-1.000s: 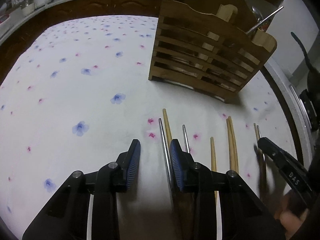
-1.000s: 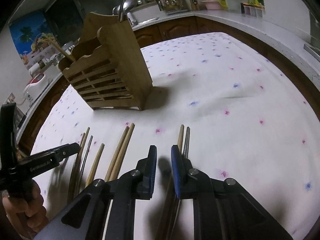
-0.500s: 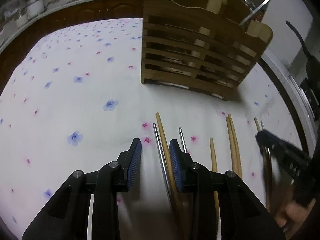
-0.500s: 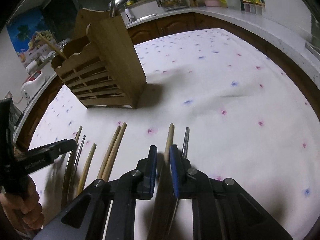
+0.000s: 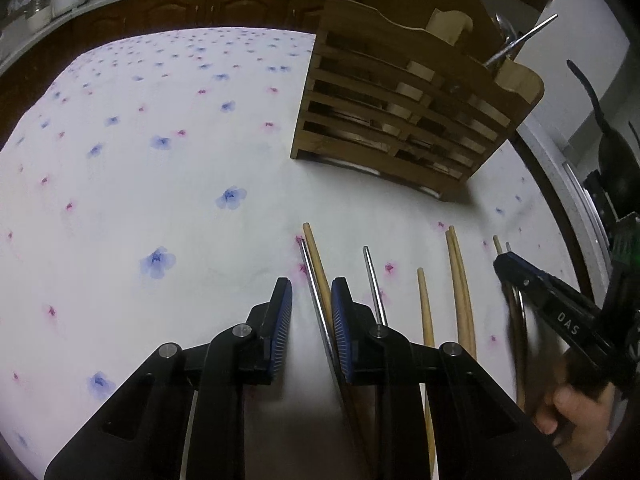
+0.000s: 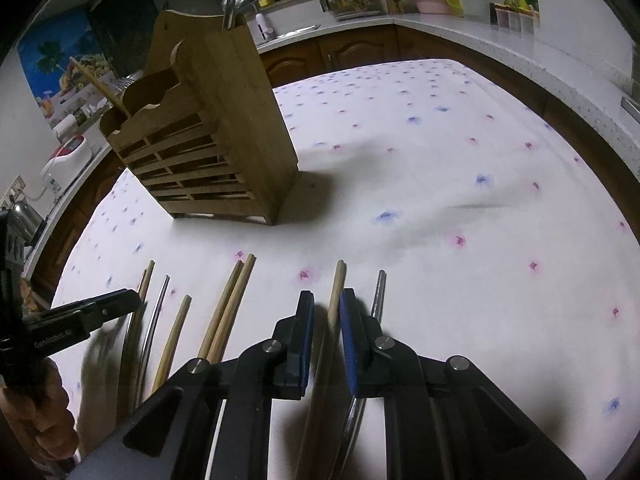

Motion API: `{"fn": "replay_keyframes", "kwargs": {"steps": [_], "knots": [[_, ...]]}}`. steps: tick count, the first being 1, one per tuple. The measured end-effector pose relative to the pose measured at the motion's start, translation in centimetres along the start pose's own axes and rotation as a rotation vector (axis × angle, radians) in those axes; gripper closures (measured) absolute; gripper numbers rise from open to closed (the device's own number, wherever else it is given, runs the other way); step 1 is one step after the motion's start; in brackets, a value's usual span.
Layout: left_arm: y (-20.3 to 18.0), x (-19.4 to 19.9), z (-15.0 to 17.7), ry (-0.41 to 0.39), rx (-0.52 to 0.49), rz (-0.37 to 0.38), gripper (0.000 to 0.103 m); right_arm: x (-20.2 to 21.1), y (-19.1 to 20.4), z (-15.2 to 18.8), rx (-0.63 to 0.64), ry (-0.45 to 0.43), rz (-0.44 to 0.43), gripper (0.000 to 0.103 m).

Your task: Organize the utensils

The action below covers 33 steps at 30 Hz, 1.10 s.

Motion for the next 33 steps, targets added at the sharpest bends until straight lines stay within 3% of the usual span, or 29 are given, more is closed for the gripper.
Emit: {"fn": "replay_keyframes", "kwargs": {"steps": [9, 17, 21, 33], "knots": [[0.4, -0.1, -0.1, -0.012, 0.017, -0.024, 0.084, 0.0, 0.0, 0.0, -0.003, -0.002, -0.006, 0.090], [-0.6, -0.6, -0.5, -0.010, -0.058, -0.055, 0.084, -0.1, 0.1, 0.0, 0.006, -0.004, 0.003, 0.090], [-0.3, -0.6, -0.6, 0.003, -0.075, -0.055, 0.093, -0.2, 0.1, -0.1, 0.013, -0.001, 0.009, 0.090], [-1.8, -0.9, -0.1, -0.011, -0.163, -0.117, 0.097, -0.5, 0.8, -0.1, 0.074, -0.008, 0.053, 0.090]]}}
Point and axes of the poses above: each gripper's, at about its wrist camera, not at the fingertips, and x roughly against the way its jaws point, y to its left, z to its underside, the point moved 5 cm from there along -x, roughly the way its jaws point, and after that the axes turned 5 degrees about -y, right-handed, at the moved point
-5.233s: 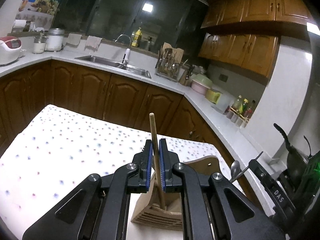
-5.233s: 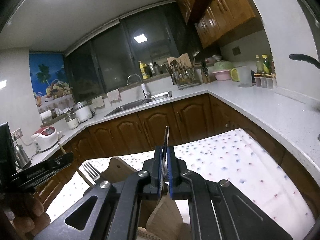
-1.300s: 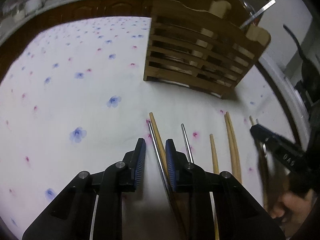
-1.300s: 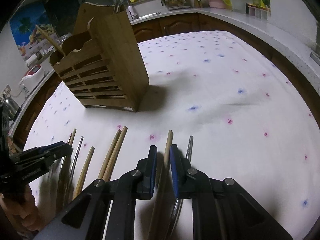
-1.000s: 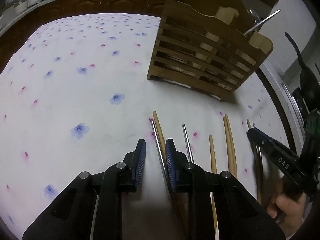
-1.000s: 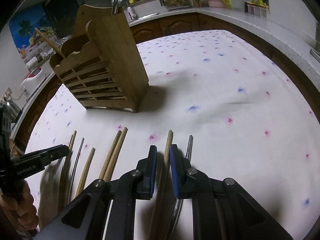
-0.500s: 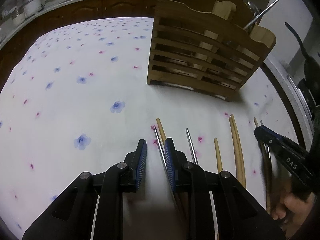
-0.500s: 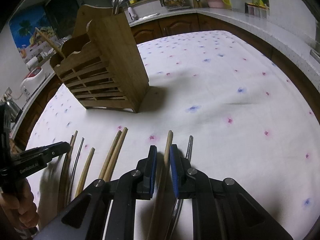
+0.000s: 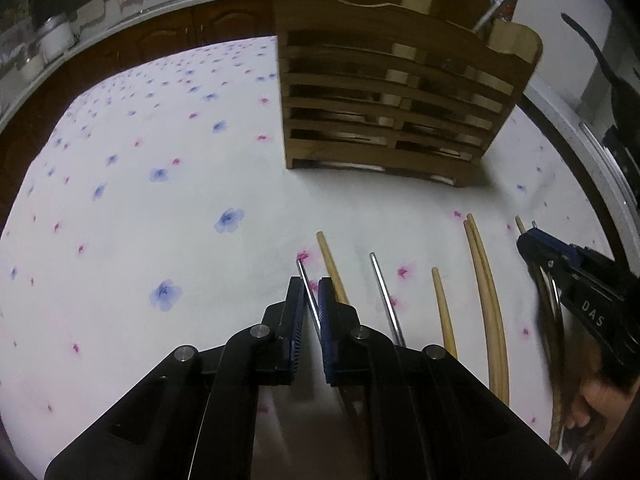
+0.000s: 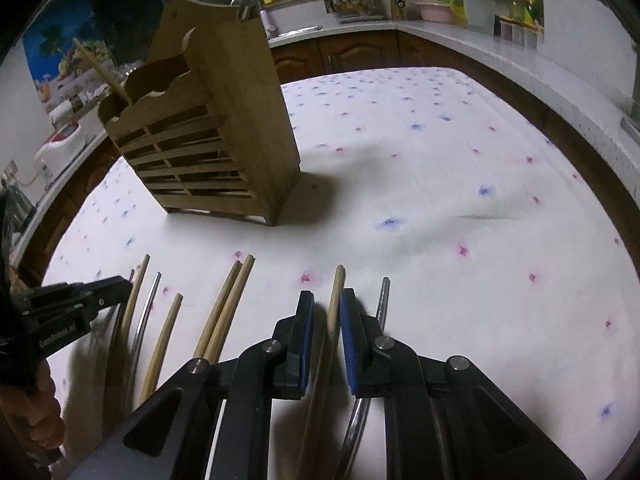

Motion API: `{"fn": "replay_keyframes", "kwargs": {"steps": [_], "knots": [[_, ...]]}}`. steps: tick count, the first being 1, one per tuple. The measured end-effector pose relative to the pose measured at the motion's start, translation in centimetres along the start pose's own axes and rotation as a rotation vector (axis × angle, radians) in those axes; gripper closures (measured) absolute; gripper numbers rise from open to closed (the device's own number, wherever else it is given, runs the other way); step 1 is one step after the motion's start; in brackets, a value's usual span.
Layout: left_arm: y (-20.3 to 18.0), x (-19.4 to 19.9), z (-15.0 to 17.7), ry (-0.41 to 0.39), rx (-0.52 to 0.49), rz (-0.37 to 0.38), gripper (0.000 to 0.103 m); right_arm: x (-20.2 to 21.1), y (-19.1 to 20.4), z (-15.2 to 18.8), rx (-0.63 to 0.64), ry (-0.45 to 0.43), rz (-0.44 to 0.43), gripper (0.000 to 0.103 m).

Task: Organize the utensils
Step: 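Grasp a metal chopstick with the left tool while the right tool grasps a wooden one, then lift both chopsticks upright and carry them over the wooden holder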

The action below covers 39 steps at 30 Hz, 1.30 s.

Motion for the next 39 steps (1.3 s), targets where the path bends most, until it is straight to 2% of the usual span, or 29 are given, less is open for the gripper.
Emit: {"fn": "replay_keyframes", "kwargs": {"steps": [3, 9, 15, 16, 18, 22, 23, 27, 39], "knots": [[-0.1, 0.4, 0.2, -0.004, 0.006, 0.004, 0.099, -0.1, 0.1, -0.1, 0.006, 0.001, 0.011, 0.096], [0.7, 4.6, 0.6, -0.075, 0.080, 0.054, 0.099, 2.9, 0.5, -0.2, -0.067, -0.023, -0.080, 0.098], [2.0, 12.1, -0.6, -0.213, 0.146, 0.123, 0.099, 9.8, 2.2, -2.3, -0.068, -0.149, -0.171, 0.098], [2.2, 13.4, -0.8, -0.237, 0.151, 0.129, 0.099, 9.8, 2.2, -2.3, -0.068, -0.149, -0.171, 0.098], [2.8, 15.5, -1.2, -0.279, 0.157, 0.138, 0.099, 13.1, 2.9, -3.7, -0.061, -0.221, -0.193, 0.098], [3.3, 18.8, -2.2, -0.350, 0.159, 0.149, 0.099, 15.5, 3.4, -5.1, -0.056, -0.283, -0.209, 0.098], [3.3, 19.3, -2.4, -0.361, 0.158, 0.153, 0.099, 16.8, 3.8, -5.9, -0.049, -0.320, -0.216, 0.098], [3.4, 21.0, -3.1, -0.399, 0.152, 0.154, 0.099, 18.2, 4.1, -7.2, -0.041, -0.369, -0.214, 0.098], [3.7, 21.9, -5.0, -0.447, 0.162, 0.152, 0.099, 18.4, 3.7, -9.0, -0.056, -0.407, -0.217, 0.098]]}}
Point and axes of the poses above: each gripper's, at about its wrist camera, not at the fingertips, and x roughly against the way its jaws point, y to its left, z to its underside, the point moved 5 cm from there along -x, roughly the way its jaws point, and after that the axes turned 5 degrees about -y, right-handed, at the moved point
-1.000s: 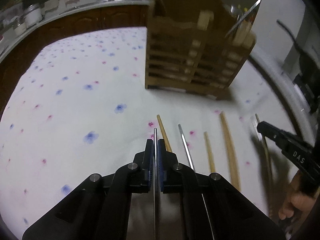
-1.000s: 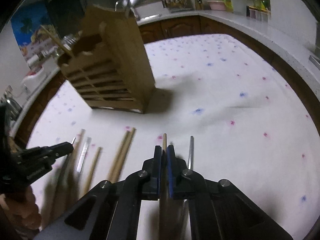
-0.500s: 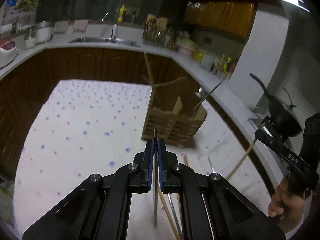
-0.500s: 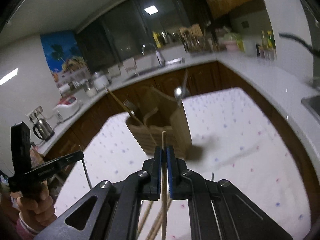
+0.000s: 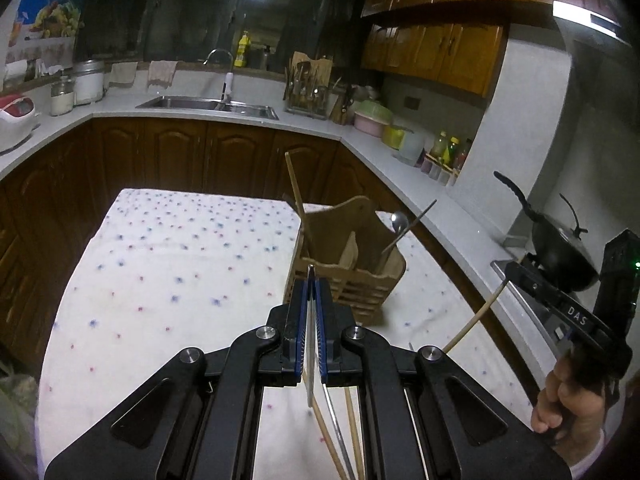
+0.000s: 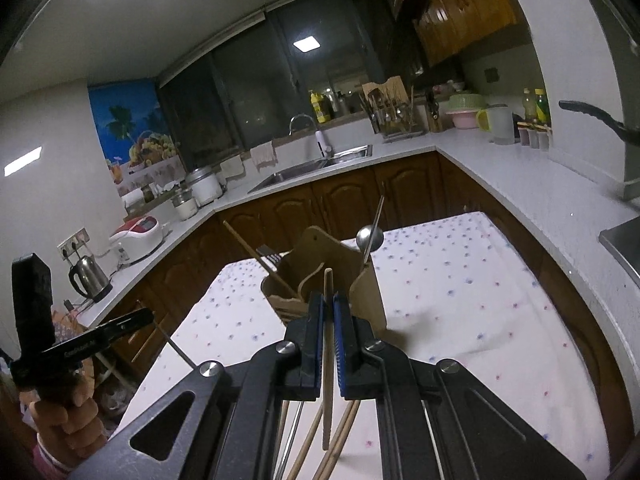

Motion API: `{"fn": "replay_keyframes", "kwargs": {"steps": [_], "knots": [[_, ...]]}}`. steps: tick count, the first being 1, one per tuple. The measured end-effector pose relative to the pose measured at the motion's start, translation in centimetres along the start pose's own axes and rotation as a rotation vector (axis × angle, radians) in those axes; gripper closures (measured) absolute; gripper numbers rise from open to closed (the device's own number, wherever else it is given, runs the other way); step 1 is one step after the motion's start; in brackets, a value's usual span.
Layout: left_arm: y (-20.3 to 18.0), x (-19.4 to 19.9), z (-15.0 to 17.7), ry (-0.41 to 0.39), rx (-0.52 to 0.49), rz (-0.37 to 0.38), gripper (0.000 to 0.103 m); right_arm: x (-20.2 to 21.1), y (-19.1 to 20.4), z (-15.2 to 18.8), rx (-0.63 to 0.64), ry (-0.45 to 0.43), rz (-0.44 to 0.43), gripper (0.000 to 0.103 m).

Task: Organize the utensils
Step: 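Lift both chopsticks upright and carry them over the wooden holder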

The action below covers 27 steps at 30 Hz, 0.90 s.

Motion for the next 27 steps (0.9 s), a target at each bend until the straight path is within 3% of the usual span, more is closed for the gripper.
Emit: {"fn": "replay_keyframes", "kwargs": {"steps": [8, 19, 27], "knots": [[-0.5, -0.2, -3.4, -0.072, -0.002, 0.001, 0.099, -0.3, -0.2, -3.1, -0.006, -0.067, 0.005, 0.098], [-1.0, -1.5, -12.7, -0.275, 0.026, -0.006, 0.099, -2.1, -0.8, -10.0, -0.035, -0.236, 0.039, 0.098], [0.0, -6.6, -11.8, -0.274, 0.066, -0.036, 0.099, -5.3, -1.6, -11.3, -0.043, -0.269, 0.055, 0.098]]}}
Point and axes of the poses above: each gripper's, at about its wrist camera, not at the fingertips, and x roughly against the way its jaws point, y to its left, z to its underside, the point moved 5 cm from there along -x, roughly the way its jaws point, and after that the axes turned 5 degrees about -y, right-handed, at the moved point
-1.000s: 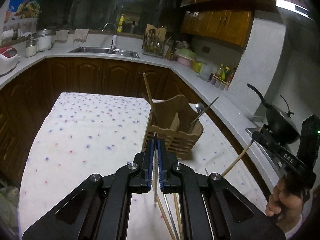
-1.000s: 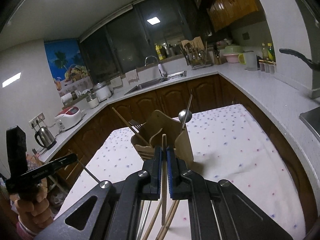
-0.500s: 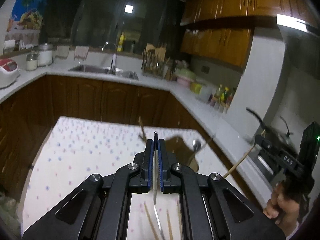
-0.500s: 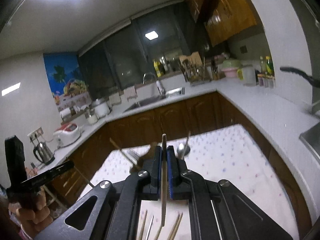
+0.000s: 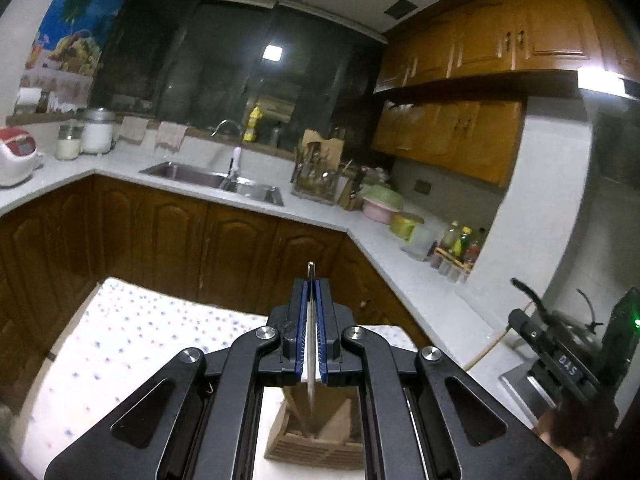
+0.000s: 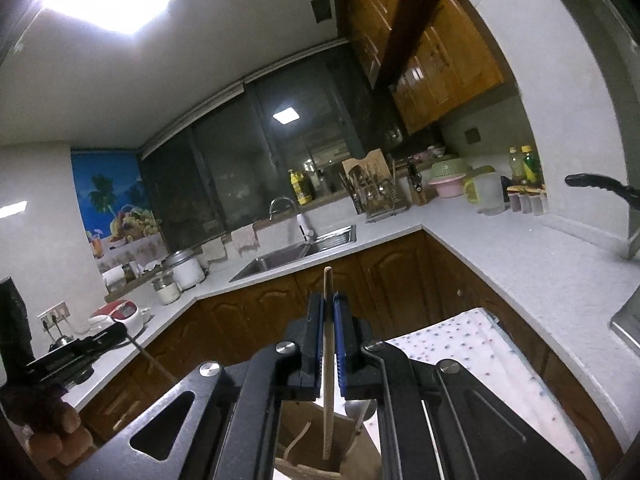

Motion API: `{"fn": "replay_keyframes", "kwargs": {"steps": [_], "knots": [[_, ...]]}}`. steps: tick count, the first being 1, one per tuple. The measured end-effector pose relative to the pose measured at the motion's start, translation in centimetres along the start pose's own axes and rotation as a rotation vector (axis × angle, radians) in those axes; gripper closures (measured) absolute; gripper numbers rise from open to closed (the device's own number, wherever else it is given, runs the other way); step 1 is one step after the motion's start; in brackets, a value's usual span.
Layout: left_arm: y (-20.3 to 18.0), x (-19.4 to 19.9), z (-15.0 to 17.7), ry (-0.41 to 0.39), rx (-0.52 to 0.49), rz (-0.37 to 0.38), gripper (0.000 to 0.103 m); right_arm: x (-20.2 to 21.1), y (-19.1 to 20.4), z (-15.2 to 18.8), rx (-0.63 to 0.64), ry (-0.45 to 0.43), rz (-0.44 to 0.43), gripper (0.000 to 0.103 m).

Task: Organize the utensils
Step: 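Lift both chopsticks upright and carry them over the wooden holder, then insert both chopsticks into the holder and open both tools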

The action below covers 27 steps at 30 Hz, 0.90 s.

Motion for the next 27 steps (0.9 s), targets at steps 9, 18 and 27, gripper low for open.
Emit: {"fn": "replay_keyframes", "kwargs": {"steps": [9, 18, 27], "knots": [[1.9, -3.8, 6.1, 0.098, 0.052, -0.039, 0.099, -3.2, -1.0, 4.8, 0.027, 0.051, 0.042, 0.098], [0.9, -5.2, 8.7, 0.169, 0.001, -0.035, 0.098, -4.7, -2.1, 8.9, 0.019, 0.156, 0.062, 0.097], [0.9, -5.2, 8.6, 0.184, -0.003, -0.039, 0.098, -4.8, -2.1, 8.9, 0.017, 0.167, 0.067, 0.097]]}}
Point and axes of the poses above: each gripper's, at about its wrist camera, not at the fingertips, and x roughly against the way its jaws point, y to its left, z to its underside, the point moved 5 cm from there along -x, roughly the way its jaws point, and after that the axes turned 5 degrees about -y, right-handed, at the moved point
